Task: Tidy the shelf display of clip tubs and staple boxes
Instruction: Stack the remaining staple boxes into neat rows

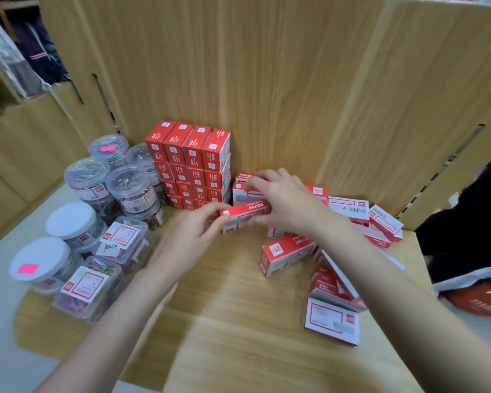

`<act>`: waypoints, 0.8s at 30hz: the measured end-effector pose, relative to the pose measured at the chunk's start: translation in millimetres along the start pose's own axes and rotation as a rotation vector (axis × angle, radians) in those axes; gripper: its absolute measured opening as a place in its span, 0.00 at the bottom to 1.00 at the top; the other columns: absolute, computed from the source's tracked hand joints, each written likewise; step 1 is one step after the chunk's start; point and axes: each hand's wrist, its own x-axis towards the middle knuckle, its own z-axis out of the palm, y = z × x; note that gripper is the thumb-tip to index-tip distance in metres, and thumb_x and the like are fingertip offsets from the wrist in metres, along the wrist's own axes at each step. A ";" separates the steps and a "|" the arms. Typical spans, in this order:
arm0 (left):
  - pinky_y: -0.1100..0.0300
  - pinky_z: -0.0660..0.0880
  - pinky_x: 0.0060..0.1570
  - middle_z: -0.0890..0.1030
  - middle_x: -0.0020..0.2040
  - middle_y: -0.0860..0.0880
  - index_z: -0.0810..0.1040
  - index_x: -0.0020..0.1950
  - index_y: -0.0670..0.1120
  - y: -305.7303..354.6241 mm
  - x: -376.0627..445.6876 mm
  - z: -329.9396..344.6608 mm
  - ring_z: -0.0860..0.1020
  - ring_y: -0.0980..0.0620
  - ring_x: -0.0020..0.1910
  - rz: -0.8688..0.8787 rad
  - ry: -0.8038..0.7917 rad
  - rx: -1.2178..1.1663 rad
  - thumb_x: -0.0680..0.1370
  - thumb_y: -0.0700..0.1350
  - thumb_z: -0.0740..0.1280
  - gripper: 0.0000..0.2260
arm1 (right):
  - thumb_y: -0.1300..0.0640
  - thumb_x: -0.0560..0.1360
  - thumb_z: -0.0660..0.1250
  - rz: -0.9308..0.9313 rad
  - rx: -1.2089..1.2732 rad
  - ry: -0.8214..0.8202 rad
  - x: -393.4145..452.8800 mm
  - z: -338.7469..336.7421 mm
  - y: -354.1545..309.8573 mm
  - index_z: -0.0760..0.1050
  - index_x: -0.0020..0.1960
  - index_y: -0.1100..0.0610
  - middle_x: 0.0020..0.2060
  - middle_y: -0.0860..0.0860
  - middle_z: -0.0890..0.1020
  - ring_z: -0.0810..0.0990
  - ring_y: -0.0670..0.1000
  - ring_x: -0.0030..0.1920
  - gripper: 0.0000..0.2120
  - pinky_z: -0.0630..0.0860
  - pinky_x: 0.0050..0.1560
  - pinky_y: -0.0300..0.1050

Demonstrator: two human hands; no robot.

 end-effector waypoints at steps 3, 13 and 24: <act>0.64 0.76 0.51 0.78 0.48 0.55 0.77 0.55 0.49 8.7 -2.3 12.9 0.78 0.59 0.47 0.059 0.133 -0.050 0.76 0.37 0.67 0.11 | 0.50 0.70 0.69 0.020 -0.005 0.094 2.3 3.3 1.2 0.71 0.55 0.57 0.61 0.51 0.71 0.67 0.54 0.59 0.17 0.65 0.56 0.49; 0.57 0.75 0.55 0.70 0.59 0.50 0.68 0.67 0.43 -15.7 -9.9 25.3 0.73 0.62 0.55 0.180 0.084 -0.033 0.73 0.36 0.64 0.21 | 0.58 0.70 0.65 0.170 0.023 0.187 6.1 12.8 -8.1 0.68 0.51 0.59 0.53 0.54 0.72 0.68 0.56 0.55 0.12 0.65 0.52 0.50; 0.51 0.74 0.55 0.69 0.65 0.49 0.69 0.68 0.40 -35.9 -10.0 31.5 0.73 0.52 0.61 0.216 0.009 0.018 0.72 0.48 0.54 0.25 | 0.64 0.67 0.69 0.201 0.046 0.246 10.9 15.5 -15.1 0.73 0.47 0.63 0.46 0.58 0.77 0.72 0.59 0.50 0.09 0.65 0.47 0.49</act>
